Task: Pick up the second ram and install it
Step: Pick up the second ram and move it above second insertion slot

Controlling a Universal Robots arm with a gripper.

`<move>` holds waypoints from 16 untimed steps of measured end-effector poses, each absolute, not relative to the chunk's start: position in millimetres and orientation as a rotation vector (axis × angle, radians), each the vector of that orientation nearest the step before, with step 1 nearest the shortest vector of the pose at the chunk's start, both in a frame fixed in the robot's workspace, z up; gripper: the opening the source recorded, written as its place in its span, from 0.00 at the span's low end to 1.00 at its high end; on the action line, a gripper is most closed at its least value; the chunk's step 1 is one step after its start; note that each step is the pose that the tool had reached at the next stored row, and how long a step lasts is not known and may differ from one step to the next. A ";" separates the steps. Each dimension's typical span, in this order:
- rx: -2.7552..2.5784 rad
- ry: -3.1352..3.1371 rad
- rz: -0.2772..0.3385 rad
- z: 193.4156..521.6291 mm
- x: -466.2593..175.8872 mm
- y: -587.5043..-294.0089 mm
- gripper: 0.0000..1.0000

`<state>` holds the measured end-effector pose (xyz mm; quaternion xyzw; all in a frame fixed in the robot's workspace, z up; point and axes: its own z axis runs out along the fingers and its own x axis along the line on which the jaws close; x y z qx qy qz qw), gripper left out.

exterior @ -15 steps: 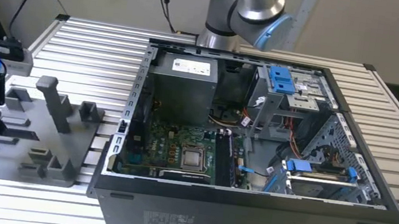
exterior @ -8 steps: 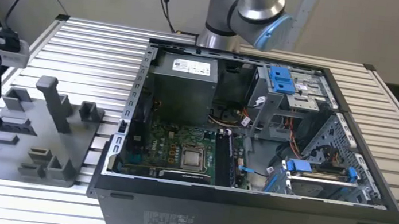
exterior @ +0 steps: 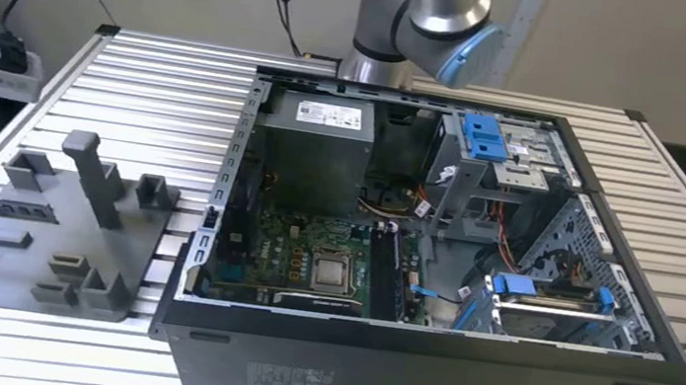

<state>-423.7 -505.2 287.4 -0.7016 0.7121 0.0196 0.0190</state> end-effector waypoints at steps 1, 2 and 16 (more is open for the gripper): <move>-2.178 2.210 0.061 289.7 -423.7 -505.2 0.14; -2.178 2.210 0.061 291.9 -423.7 -505.2 0.14; -2.177 2.210 0.062 314.5 -423.6 -505.2 0.14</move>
